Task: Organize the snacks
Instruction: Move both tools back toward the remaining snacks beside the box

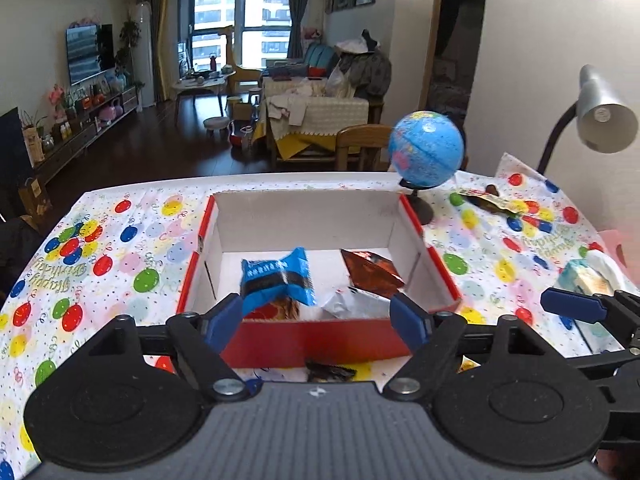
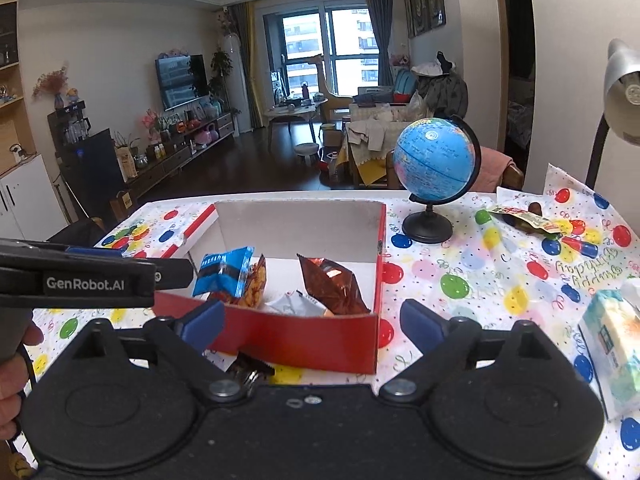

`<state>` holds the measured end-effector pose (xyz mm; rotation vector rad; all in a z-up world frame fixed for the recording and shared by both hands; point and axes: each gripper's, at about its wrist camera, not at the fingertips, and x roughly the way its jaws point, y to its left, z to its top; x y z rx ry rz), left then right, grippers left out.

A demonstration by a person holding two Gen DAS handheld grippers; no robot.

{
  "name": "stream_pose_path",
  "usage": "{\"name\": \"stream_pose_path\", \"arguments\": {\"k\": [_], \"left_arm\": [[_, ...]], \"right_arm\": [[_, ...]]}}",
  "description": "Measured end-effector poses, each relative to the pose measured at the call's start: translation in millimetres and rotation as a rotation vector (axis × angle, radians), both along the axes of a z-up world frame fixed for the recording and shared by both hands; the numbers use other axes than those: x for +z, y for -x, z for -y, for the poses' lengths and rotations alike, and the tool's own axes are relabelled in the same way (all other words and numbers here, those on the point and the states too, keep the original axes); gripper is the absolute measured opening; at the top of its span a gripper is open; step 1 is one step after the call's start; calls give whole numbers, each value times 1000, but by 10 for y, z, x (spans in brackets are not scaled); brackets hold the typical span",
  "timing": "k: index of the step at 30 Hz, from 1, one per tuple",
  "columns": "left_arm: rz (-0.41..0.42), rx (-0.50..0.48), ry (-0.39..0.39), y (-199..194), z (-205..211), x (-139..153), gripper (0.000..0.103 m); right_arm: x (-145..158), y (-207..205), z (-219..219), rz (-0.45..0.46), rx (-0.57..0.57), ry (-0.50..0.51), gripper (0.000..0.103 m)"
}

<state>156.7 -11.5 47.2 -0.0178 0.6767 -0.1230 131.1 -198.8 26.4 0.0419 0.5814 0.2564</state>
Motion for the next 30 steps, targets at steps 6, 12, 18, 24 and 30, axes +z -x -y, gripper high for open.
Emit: {"name": "stream_pose_path", "arguments": {"k": [6, 12, 18, 24, 30], "left_arm": [[6, -16, 22, 257, 32, -70, 81], [7, -24, 49, 439, 41, -205, 81], [-38, -18, 79, 507, 6, -424, 82], [-81, -10, 89, 546, 16, -662, 82], [-125, 14, 88, 441, 63, -863, 82]], "right_arm": [[-53, 219, 85, 7, -4, -5, 99], [-180, 420, 166, -11, -10, -9, 101], [-340, 535, 243, -23, -28, 1, 101], [-555, 594, 339, -47, -56, 8, 101], [-785, 567, 458, -81, -91, -33, 101]]}}
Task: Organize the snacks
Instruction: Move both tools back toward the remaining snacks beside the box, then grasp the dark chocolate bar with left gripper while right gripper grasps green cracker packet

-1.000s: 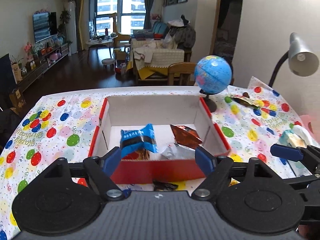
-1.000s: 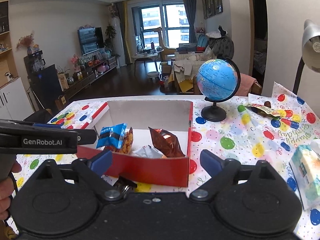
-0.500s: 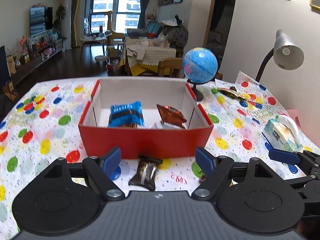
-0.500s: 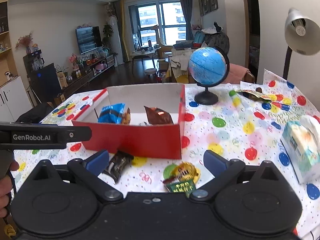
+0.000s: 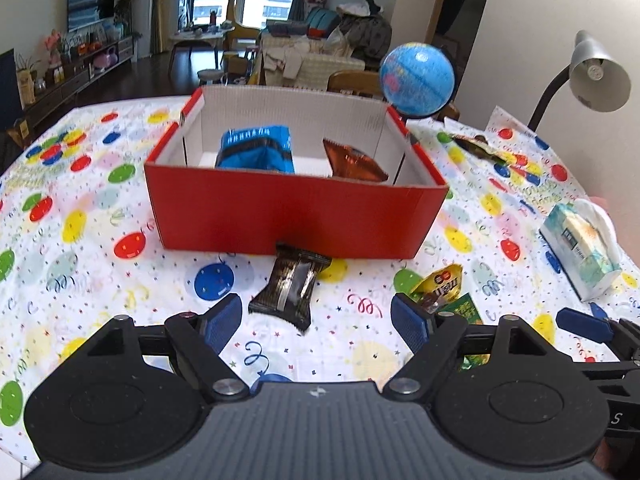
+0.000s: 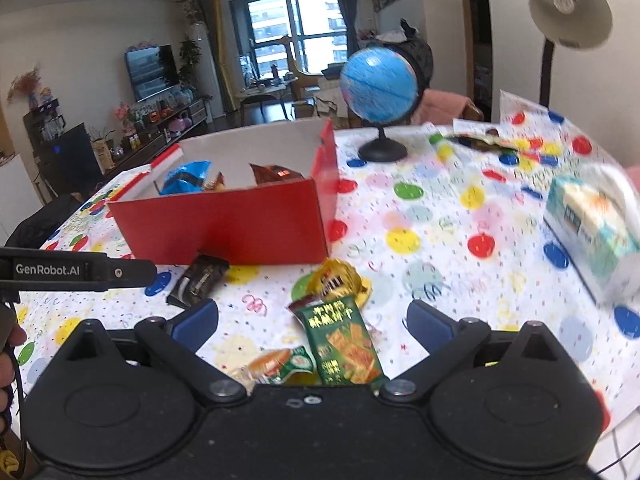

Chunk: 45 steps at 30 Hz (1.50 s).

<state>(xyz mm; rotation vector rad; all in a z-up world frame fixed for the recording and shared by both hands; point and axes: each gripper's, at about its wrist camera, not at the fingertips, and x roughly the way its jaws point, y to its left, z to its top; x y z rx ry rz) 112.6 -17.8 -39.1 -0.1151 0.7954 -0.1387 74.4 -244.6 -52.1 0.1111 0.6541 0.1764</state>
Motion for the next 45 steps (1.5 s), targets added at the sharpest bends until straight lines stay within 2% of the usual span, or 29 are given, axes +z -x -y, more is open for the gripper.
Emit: {"name": "stream_pose_path", "arguments": {"k": [13, 21, 33, 37, 39, 41, 44, 45], "left_arm": [[-112, 17, -13, -464, -18, -392, 82], [-125, -7, -52, -717, 48, -498, 82], [-147, -12, -33, -909, 41, -626, 81], [-148, -6, -5, -919, -1, -654, 80], [-150, -9, -4, -919, -14, -669, 73], [-153, -5, -12, -914, -20, -687, 73], [-157, -4, -15, -921, -22, -716, 59], [-158, 2, -20, -923, -23, -723, 57]], "right_arm": [[-356, -281, 76, -82, -49, 10, 94], [-493, -412, 66, -125, -58, 31, 83], [-574, -468, 110, -143, -63, 38, 74], [-558, -466, 83, -138, -53, 38, 62], [-556, -458, 69, -133, -52, 45, 58], [-563, -451, 65, -131, -54, 51, 54], [-602, -459, 78, -146, -67, 51, 48], [-613, -461, 84, -148, -71, 51, 48]]}}
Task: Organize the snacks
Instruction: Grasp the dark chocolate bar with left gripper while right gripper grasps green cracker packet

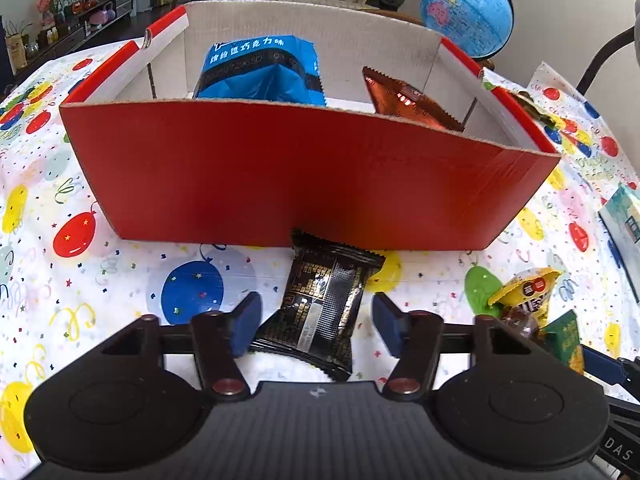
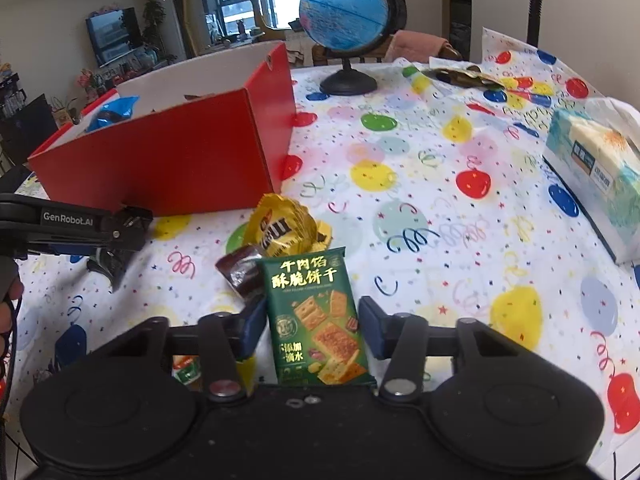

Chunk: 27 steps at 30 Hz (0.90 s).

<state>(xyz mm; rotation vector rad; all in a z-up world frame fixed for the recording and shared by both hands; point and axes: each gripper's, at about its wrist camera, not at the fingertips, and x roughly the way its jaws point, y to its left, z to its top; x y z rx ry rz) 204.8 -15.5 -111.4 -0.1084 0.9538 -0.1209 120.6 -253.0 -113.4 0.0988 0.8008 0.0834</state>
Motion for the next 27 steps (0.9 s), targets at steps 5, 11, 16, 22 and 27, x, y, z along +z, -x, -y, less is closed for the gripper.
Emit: {"name": "stream_pose_path", "arguments": {"k": [5, 11, 16, 22, 27], "left_arm": [[14, 12, 3, 19, -10, -8, 49], [37, 28, -24, 64, 21, 9, 38], [44, 25, -36, 122, 16, 58, 33], [72, 11, -38, 267, 23, 182, 32], [92, -1, -36, 423, 33, 334, 32]], "right_arm": [[-6, 7, 18, 2, -15, 4, 46], [12, 41, 44, 5, -41, 13, 45], [51, 93, 51, 20, -49, 16, 45], [154, 182, 40, 51, -49, 6, 45], [283, 269, 48, 81, -45, -12, 45]]}}
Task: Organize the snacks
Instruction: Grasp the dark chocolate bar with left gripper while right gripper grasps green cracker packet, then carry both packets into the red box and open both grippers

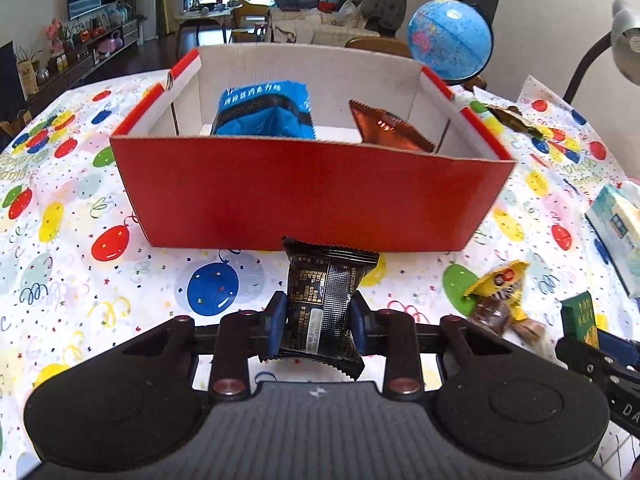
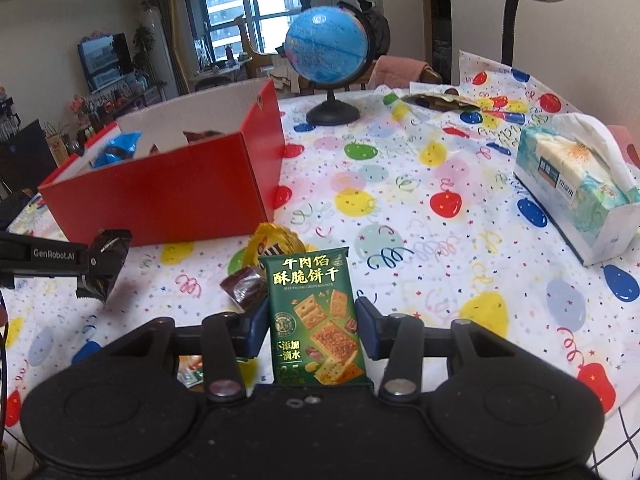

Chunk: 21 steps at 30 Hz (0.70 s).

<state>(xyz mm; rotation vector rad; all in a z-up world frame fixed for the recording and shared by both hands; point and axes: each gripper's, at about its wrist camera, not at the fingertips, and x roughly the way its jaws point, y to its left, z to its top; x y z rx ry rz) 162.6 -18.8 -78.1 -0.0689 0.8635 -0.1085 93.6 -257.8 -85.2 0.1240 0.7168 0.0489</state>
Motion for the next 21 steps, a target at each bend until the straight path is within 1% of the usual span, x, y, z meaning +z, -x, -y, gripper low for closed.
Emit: {"name": "stream_pose_path", "arguments": {"k": [9, 13, 21], "left_arm": [[42, -26, -12, 237, 38, 298, 32], [66, -37, -4, 332, 22, 437, 32], [111, -46, 0, 376, -10, 692, 32]], "right_arm": [[262, 138, -41, 56, 25, -23, 45], [392, 163, -70, 86, 40, -27, 45], [681, 104, -202, 142, 81, -19, 45]]}}
